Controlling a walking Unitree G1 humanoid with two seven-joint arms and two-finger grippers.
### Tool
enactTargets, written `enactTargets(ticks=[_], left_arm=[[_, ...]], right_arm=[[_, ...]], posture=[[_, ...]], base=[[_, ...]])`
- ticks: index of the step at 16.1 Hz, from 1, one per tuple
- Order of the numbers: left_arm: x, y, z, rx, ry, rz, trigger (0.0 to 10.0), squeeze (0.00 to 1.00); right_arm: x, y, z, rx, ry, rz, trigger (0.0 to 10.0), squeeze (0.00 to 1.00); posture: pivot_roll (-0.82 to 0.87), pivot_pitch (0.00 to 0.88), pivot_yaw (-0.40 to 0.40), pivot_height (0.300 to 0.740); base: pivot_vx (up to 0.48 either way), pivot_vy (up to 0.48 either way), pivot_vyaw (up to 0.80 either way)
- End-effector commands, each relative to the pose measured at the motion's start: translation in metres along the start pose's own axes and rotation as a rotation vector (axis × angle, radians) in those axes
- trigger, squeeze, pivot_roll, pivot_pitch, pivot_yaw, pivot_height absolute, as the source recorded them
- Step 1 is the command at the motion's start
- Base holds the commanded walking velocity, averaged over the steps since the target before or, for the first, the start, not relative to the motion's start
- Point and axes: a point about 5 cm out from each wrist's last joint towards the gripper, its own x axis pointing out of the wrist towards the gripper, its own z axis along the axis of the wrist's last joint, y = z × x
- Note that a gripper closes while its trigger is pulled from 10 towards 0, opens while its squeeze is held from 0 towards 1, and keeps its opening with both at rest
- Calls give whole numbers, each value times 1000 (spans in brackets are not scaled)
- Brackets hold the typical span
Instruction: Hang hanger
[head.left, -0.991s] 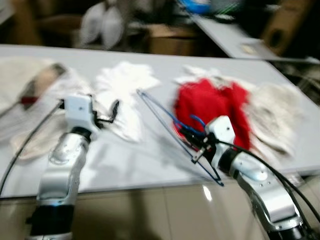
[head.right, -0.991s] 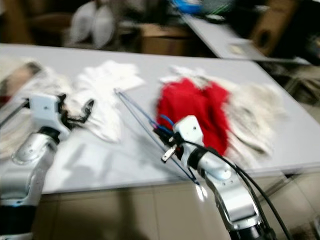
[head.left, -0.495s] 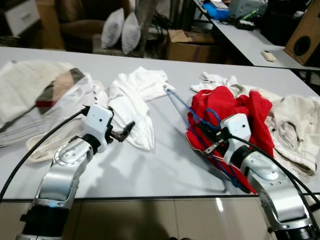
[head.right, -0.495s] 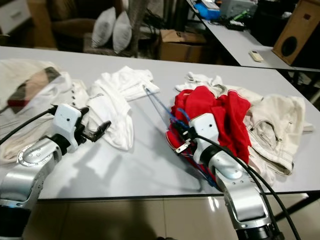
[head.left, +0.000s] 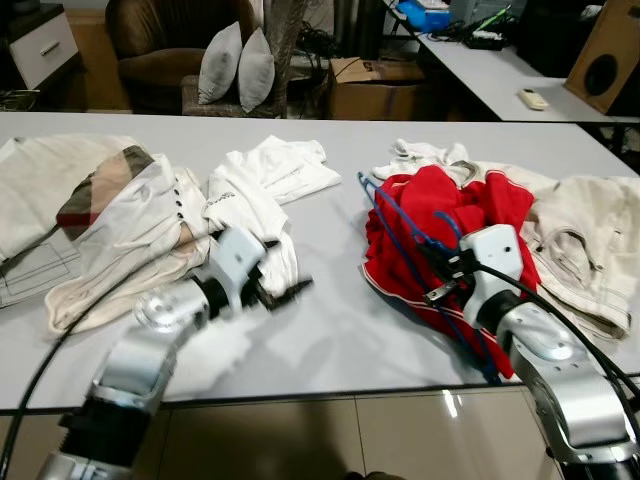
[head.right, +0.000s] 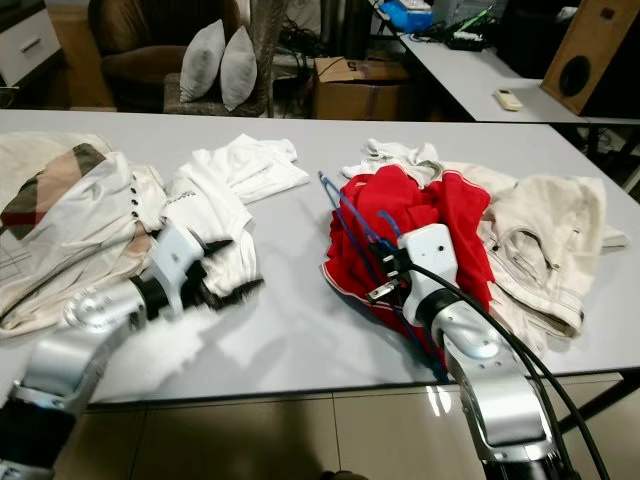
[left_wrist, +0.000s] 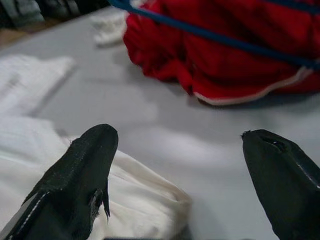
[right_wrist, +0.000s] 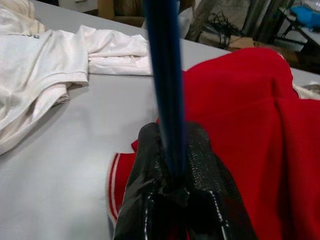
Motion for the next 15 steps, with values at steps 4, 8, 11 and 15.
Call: enactTargets(ticks=[4, 8, 11, 15], left_arm=[[3, -9, -12, 48, 78, -61, 9686, 0], [-2, -8, -23, 54, 150, -80, 0, 0], [-9, -7, -20, 25, 131, -89, 0, 0], [-12, 0, -34, 20, 143, 4, 0, 0]], right_arm=[[-10, -2, 1, -3, 25, -39, 10000, 0], [-17, -1, -3, 11, 42, -62, 10000, 0], [-16, -2, -1, 13, 43, -71, 10000, 0], [-11, 1, 1, 14, 33, -54, 10000, 0]], posture=[[-118, 42, 20, 740], [-114, 40, 33, 740], [-118, 22, 33, 740], [-100, 14, 22, 740]], base=[[0, 0, 0], [0, 0, 0], [0, 0, 0], [0, 0, 0]])
